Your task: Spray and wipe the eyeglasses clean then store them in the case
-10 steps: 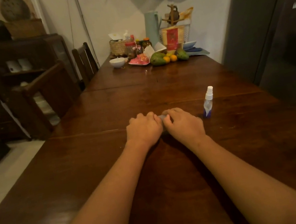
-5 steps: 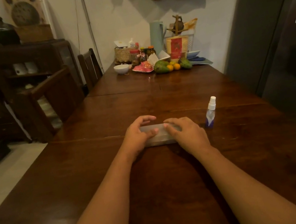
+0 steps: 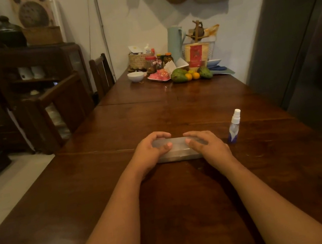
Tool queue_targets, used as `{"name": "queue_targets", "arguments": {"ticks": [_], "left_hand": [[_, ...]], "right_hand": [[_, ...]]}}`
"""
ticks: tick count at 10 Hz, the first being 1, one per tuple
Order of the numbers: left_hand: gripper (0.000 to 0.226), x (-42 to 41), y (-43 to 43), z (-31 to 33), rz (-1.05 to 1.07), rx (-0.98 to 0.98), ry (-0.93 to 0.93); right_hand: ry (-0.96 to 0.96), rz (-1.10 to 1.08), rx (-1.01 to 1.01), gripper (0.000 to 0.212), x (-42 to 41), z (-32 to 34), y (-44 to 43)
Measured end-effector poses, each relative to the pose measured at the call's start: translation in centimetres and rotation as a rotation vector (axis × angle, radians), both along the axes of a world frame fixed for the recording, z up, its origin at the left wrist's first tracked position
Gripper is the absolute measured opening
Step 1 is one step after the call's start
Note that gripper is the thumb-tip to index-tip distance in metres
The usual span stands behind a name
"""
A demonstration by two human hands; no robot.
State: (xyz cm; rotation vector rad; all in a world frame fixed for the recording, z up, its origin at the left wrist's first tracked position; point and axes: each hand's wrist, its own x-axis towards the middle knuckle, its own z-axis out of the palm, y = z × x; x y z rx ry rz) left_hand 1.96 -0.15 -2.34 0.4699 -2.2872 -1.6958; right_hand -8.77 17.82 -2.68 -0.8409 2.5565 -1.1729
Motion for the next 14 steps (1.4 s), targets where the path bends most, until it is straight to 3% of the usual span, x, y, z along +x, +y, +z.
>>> {"name": "queue_targets", "arguments": {"ticks": [2,4,6,9,11,14], "left_hand": [[0.023,-0.7,0.4,0.0,0.024,0.060,0.021],[0.012,-0.9,-0.2,-0.8,0.124,-0.062,0.024],[0.010,-1.0,-0.3,-1.1,0.157,-0.160,0.013],[0.015,-1.6,-0.2,-1.0,0.244,-0.276,0.015],[0.025,-1.5,-0.3,-1.1,0.254,-0.327,0.015],[0.044,-1.9,-2.1,6.6,0.212,-0.289,0.029]], "right_hand": [[-0.010,-0.001,-0.055,0.020,0.2,0.0,-0.1],[0.100,0.014,0.067,0.033,0.5,0.0,-0.2],[0.079,0.013,0.042,0.036,0.7,0.3,-0.3],[0.148,-0.007,0.072,0.048,0.3,0.0,-0.9],[0.190,-0.079,0.006,0.041,0.0,0.3,-1.3],[0.294,0.042,-0.079,0.034,-1.2,6.2,-2.4]]}}
